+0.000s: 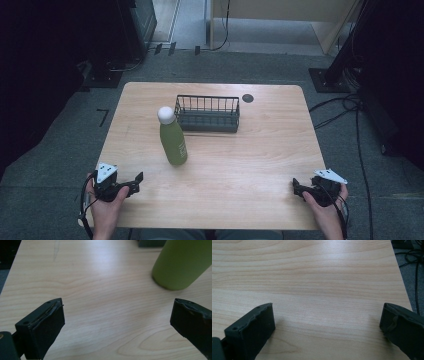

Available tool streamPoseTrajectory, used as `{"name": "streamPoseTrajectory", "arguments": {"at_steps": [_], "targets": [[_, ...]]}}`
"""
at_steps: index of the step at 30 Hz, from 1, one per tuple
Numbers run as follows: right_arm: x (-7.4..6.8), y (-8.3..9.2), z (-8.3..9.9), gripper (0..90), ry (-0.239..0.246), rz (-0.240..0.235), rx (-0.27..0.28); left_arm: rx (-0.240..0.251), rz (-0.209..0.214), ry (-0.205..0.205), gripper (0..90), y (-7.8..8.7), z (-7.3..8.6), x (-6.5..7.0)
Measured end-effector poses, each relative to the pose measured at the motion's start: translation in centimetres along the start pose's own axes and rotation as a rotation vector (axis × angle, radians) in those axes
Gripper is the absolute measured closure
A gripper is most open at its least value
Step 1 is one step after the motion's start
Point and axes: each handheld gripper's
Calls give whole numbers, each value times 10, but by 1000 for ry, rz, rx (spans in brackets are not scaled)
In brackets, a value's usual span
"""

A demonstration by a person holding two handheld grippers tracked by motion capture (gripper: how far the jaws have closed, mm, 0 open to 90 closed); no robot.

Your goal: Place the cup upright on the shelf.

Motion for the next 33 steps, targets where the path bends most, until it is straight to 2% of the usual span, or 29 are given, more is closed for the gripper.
{"name": "streamPoseTrajectory", "arguments": {"at_steps": [12,14,20,27,33], "targets": [[0,0,0,0,0,-1,0,-1,52,-34,0,-11,-23,18],[0,0,0,0,0,-1,1,13,75,-36,0,-12,-30,23],[0,0,0,0,0,0,1,36,108,-34,1,-17,-42,32],[0,0,0,0,0,0,-1,33,136,-67,1,-26,-51,48],[-2,0,0,0,-3,7,-1,46,157,-66,4,-33,-57,58]]}}
Point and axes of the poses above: each handheld gripper's, and its own axes: y roughly backward along the jaws, z roughly out of its underside, x roughly to its right, and after that the axes turned 10 degrees about z, right-handed
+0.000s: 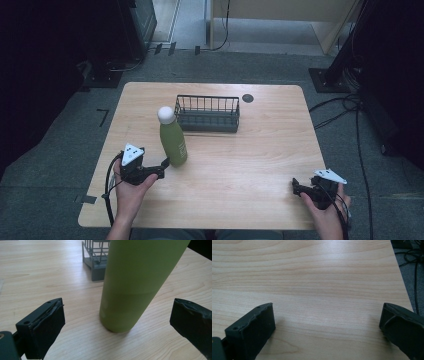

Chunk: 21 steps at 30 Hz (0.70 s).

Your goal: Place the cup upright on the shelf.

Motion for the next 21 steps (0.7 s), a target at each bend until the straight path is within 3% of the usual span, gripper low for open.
{"name": "streamPoseTrajectory", "arguments": {"at_steps": [10,13,21], "targets": [[0,0,0,0,-1,0,-1,-4,4,-28,4,-16,-10,7],[0,0,0,0,-1,-1,-1,-2,-11,-32,41,-21,-14,10],[0,0,0,0,-2,-1,0,2,9,-40,49,-33,-21,13]]}}
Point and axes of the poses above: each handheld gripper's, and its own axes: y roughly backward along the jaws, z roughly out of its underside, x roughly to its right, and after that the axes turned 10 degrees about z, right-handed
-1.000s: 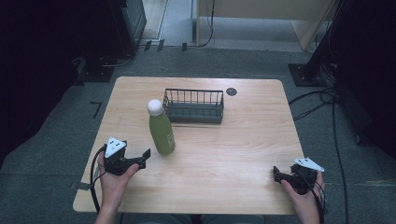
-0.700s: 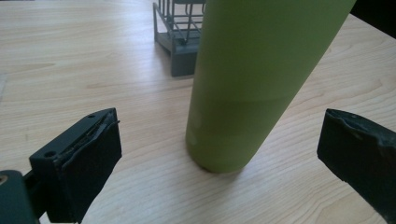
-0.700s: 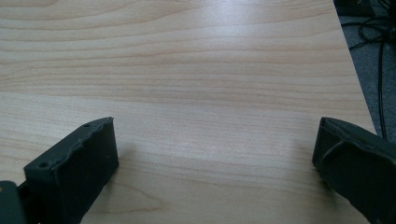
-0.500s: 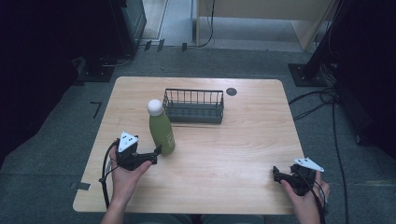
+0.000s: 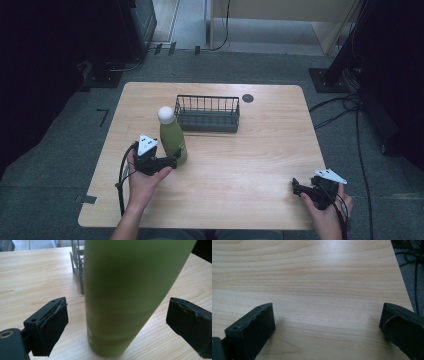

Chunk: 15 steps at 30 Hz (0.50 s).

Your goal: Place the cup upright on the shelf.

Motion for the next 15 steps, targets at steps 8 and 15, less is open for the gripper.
{"name": "streamPoseTrajectory", "arguments": {"at_steps": [8,15], "targets": [[0,0,0,0,0,0,0,23,-16,3,78,-11,-9,4],[0,0,0,0,-1,0,0,50,-40,-6,138,-16,-15,5]]}}
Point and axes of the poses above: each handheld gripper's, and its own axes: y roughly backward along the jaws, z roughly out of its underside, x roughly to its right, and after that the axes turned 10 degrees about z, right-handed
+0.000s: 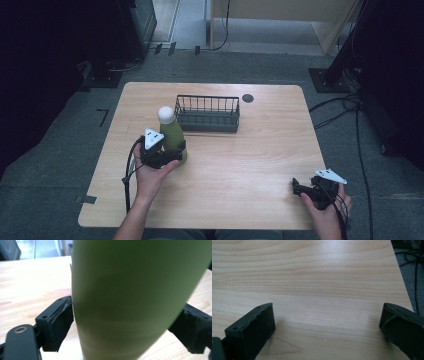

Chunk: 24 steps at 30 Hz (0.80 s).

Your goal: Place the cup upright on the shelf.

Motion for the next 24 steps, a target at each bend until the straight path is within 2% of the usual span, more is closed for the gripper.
{"name": "streamPoseTrajectory", "arguments": {"at_steps": [4,10,18,24], "targets": [[0,0,0,0,0,0,0,-6,4,-10,156,-3,-1,0],[0,0,0,0,1,0,0,-15,-14,-49,207,-6,-1,2],[0,0,0,0,0,0,-1,-9,-20,-58,212,-7,-1,3],[0,0,0,0,0,0,-1,31,-7,-46,213,-5,-6,1]]}}
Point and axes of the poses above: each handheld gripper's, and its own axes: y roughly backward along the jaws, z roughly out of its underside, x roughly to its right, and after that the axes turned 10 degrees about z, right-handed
